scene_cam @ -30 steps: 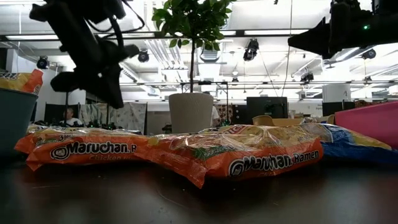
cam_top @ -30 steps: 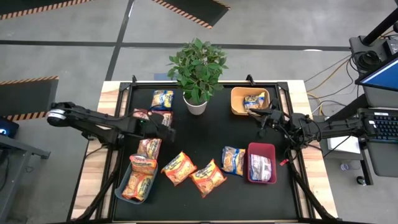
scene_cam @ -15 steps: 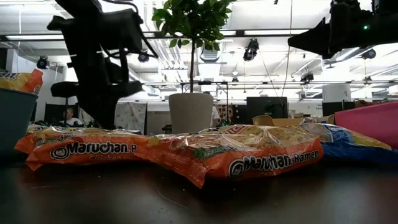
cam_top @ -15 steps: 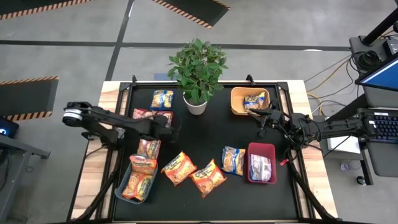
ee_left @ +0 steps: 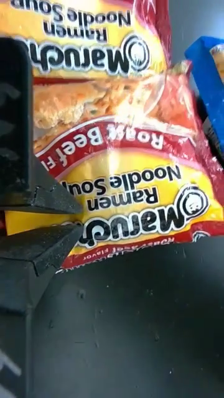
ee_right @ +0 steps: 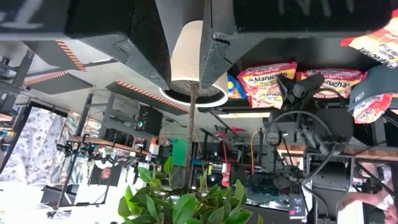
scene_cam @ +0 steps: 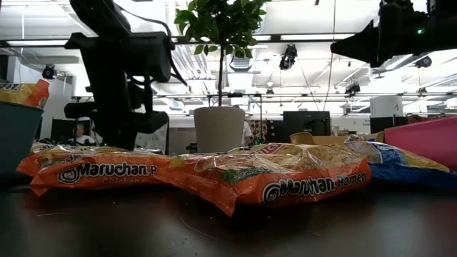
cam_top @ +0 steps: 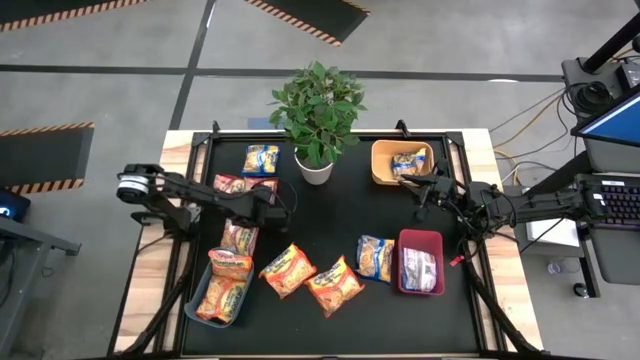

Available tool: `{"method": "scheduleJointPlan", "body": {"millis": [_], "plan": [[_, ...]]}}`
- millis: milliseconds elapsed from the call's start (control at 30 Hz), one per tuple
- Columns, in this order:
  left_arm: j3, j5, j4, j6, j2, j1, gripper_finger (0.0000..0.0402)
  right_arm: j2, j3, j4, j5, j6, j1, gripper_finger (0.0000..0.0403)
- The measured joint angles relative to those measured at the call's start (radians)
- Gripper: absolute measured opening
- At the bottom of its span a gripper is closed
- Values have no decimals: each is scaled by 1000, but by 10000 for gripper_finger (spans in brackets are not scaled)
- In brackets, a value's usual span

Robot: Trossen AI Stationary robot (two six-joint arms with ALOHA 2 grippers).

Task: Sort Maruchan noodles
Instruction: Move the red noodle pack to the center, then put the blue noodle pack into the yellow bin

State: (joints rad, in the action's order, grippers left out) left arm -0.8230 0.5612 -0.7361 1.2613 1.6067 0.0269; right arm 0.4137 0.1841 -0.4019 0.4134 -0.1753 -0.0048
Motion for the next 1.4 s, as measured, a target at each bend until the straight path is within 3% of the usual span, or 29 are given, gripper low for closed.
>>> {"method": "scheduleJointPlan", "body": {"millis": [233, 400, 467, 700, 900, 1167, 1300, 1400], "plan": [[0, -70, 104, -1, 31, 0, 24, 0, 0, 0, 6, 0, 0, 70], [0, -277, 356, -177, 11, 15, 24, 0, 0, 0, 6, -2, 0, 70], [0, -308, 435, -235, -10, 23, 24, 0, 0, 0, 6, -3, 0, 70], [0, -288, 471, -386, -92, 24, 25, 0, 1, 0, 6, -8, 0, 70], [0, -292, 469, -630, -140, 24, 35, 0, 1, 1, 6, -10, 0, 70], [66, -269, 484, -744, -218, 17, 107, 0, 1, 0, 6, -11, 0, 70], [116, -123, 626, -786, -259, 18, 152, 0, 1, 0, 5, -19, 0, 70], [124, -106, 686, -790, -263, 19, 178, 0, 1, 0, 5, -20, 0, 70]]}}
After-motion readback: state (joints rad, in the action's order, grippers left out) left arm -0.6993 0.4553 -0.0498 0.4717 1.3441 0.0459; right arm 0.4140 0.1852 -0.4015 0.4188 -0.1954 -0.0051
